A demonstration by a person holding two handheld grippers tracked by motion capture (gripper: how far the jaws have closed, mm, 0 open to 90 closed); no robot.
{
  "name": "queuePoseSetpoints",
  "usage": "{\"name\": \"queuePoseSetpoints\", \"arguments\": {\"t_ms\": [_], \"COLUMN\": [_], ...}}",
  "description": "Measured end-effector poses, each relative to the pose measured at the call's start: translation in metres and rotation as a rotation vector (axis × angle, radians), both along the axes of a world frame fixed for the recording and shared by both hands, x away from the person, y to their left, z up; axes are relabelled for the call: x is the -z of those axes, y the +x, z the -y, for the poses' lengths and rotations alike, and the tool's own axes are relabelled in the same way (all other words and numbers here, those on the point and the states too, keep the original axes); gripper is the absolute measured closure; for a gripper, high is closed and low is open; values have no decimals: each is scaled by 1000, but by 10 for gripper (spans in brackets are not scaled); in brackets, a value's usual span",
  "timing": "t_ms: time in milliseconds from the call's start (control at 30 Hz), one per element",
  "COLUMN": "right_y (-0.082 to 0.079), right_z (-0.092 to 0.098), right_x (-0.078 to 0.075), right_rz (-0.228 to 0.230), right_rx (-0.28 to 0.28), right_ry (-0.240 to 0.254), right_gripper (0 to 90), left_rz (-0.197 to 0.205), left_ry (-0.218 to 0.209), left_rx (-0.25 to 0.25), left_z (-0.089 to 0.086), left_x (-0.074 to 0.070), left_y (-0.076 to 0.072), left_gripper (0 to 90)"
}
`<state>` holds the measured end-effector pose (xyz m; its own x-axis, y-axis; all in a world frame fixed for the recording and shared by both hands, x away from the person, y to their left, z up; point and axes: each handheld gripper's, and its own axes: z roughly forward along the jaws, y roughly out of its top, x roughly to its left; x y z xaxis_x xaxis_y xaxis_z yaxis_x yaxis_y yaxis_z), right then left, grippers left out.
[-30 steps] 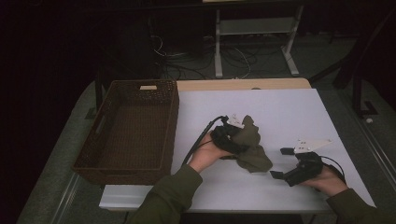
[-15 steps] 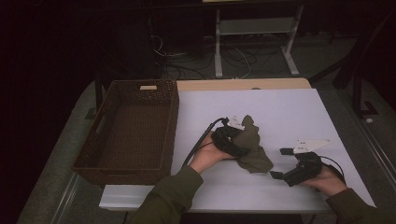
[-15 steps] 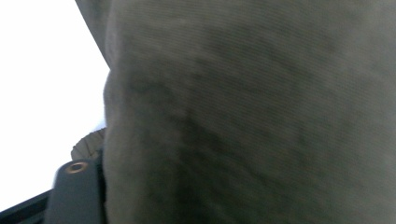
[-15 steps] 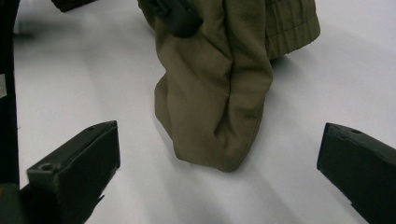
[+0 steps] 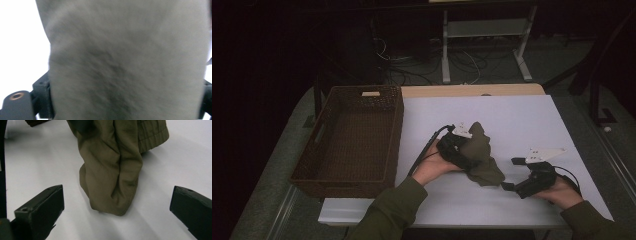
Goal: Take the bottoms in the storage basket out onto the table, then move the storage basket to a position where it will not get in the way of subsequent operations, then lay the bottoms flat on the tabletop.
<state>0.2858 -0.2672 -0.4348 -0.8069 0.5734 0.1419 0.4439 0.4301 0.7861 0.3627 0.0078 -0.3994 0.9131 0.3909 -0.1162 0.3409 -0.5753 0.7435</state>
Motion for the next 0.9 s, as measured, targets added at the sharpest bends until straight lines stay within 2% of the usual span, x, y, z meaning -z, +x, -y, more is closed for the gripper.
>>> {"name": "queuePoseSetpoints", "arguments": {"t_ms": [167, 433, 567, 900], "right_y": [-3, -2, -1, -2], "right_z": [0, 0, 0, 1], "right_x": [0, 0, 0, 0], "right_rz": [-1, 5, 2, 3], "right_rx": [-6, -2, 0, -3], "right_ry": [-6, -1, -1, 2], "right_gripper": [0, 0, 0, 0], "left_rz": [6, 35, 44, 35], "left_ry": [-28, -77, -82, -104], "left_rx": [-12, -18, -28, -58], "left_z": [-7, -21, -28, -48], "left_x": [-8, -18, -21, -23], "left_y": [-2, -8, -11, -21], "left_gripper": [33, 14, 9, 0]}}
